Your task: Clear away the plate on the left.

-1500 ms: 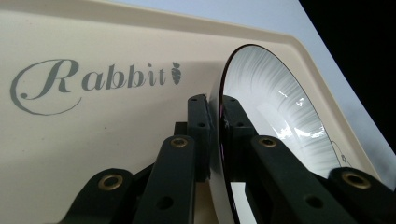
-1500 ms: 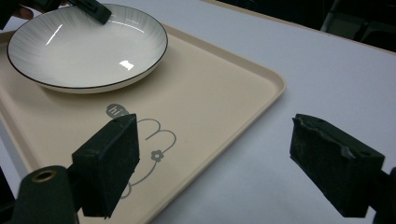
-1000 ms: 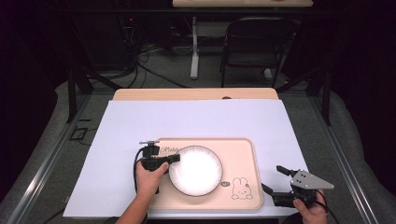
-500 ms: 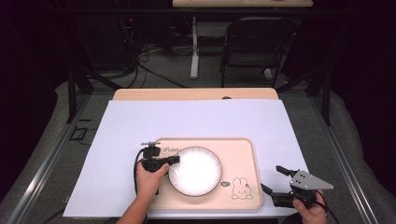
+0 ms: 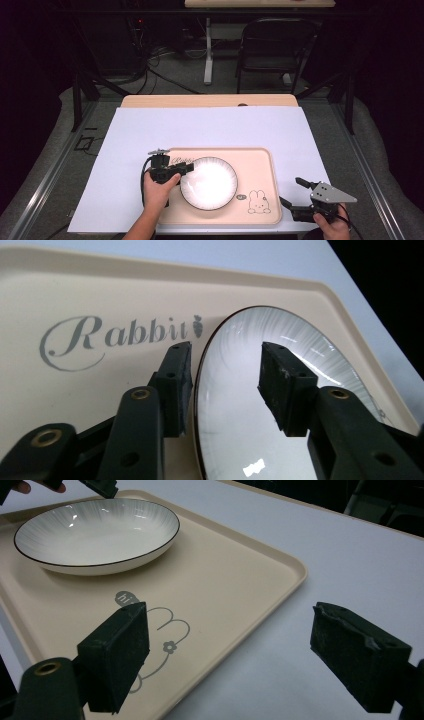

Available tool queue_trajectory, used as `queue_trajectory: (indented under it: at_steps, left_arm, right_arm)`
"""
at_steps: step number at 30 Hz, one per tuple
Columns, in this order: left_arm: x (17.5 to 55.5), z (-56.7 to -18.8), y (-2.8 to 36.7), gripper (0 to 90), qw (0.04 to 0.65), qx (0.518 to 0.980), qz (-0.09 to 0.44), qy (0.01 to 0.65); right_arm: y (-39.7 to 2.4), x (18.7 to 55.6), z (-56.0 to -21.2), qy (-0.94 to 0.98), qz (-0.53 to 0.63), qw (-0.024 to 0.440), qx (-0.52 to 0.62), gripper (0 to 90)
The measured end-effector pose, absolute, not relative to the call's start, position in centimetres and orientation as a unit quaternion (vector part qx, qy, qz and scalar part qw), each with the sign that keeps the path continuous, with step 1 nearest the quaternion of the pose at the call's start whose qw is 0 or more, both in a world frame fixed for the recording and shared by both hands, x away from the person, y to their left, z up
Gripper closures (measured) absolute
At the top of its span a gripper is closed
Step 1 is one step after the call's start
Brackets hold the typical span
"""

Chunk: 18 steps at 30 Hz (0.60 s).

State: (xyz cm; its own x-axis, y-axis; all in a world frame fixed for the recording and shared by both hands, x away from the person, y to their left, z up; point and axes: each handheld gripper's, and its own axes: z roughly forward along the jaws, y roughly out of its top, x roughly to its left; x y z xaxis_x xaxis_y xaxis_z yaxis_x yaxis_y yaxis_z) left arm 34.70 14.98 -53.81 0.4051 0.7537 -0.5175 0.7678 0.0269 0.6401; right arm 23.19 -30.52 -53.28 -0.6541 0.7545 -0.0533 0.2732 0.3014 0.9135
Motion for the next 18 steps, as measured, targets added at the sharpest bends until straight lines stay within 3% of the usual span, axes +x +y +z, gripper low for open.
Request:
queue_trajectory:
  at_steps: [8,18]
  left_arm:
    - [34.2,-52.4,16.6,47.7,0.462,0.705,0.039,0.536]
    - [33.2,-51.8,20.5,45.9,0.472,0.676,0.082,0.560]
  right_arm:
    - [-30.5,23.2,-53.3,0.769,0.486,0.246,0.334,15.2]
    - [-30.5,23.2,-53.3,0.769,0.486,0.247,0.334,15.2]
